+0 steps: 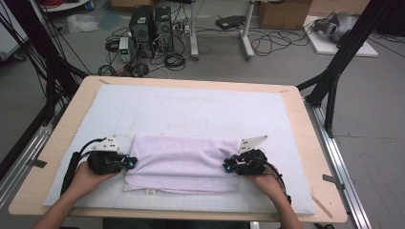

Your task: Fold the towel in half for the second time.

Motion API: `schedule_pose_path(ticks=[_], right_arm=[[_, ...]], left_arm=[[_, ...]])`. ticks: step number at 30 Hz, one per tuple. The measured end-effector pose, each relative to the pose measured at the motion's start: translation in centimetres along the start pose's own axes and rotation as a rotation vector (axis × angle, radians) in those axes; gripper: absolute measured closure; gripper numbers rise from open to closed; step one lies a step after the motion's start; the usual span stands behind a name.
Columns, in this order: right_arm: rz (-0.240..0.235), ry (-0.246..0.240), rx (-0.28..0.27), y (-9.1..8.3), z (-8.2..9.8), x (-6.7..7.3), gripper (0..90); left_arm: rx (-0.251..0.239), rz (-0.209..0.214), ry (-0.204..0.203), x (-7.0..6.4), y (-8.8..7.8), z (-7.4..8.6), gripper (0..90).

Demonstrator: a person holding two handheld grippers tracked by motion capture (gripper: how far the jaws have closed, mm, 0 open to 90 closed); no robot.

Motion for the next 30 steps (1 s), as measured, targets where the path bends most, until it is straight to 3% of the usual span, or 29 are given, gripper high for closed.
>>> schedule_pose_path(ticks=[3, 7, 10, 14, 18, 21, 24, 26, 30], right_arm=[[-0.009, -0.029, 0.000, -0.6, 0.0, 0.5, 86.6], [-0.020, -0.052, -0.049, -2.6, 0.1, 1.8, 86.1], [-0.027, -0.082, -0.089, -4.5, 0.4, 3.3, 80.7], [-0.005, -0.079, -0.119, -5.6, 0.2, 3.7, 72.6], [-0.002, -0.077, -0.110, -4.5, -0.2, 3.3, 67.4], [0.001, -0.075, -0.040, -2.3, 0.1, 2.9, 64.3], [-0.029, -0.086, 0.006, -1.0, 0.6, 3.2, 63.8], [-0.041, -0.095, 0.016, -0.7, 1.0, 3.8, 63.3], [-0.051, -0.099, 0.003, -1.0, 2.0, 4.6, 62.3]], left_arm=[[-0.015, -0.009, 0.002, 0.1, -0.8, 0.0, 85.3], [-0.059, -0.023, 0.001, -0.4, -2.7, -0.2, 84.4], [-0.082, -0.035, 0.000, -1.0, -4.0, -0.4, 71.8], [-0.094, -0.029, 0.021, -1.6, -4.5, -0.8, 59.6], [-0.061, -0.009, 0.051, -2.2, -3.3, -0.8, 61.5], [-0.018, 0.013, 0.062, -2.4, -1.9, -0.3, 63.0], [0.029, 0.026, 0.073, -2.8, -0.8, 0.7, 63.0], [0.056, 0.020, 0.083, -3.0, -0.5, 1.3, 63.6], [0.045, 0.014, 0.077, -3.4, -0.5, 2.1, 63.2]])
Point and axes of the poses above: each handheld gripper's, and its own axes: y roughly forward along the jaws, z roughly out of its underside, x roughly to its left, the point moved 5 cm from there along y, roughly forward along the jaws, and after that the axes turned 15 degrees about x, right-handed, at the moved point
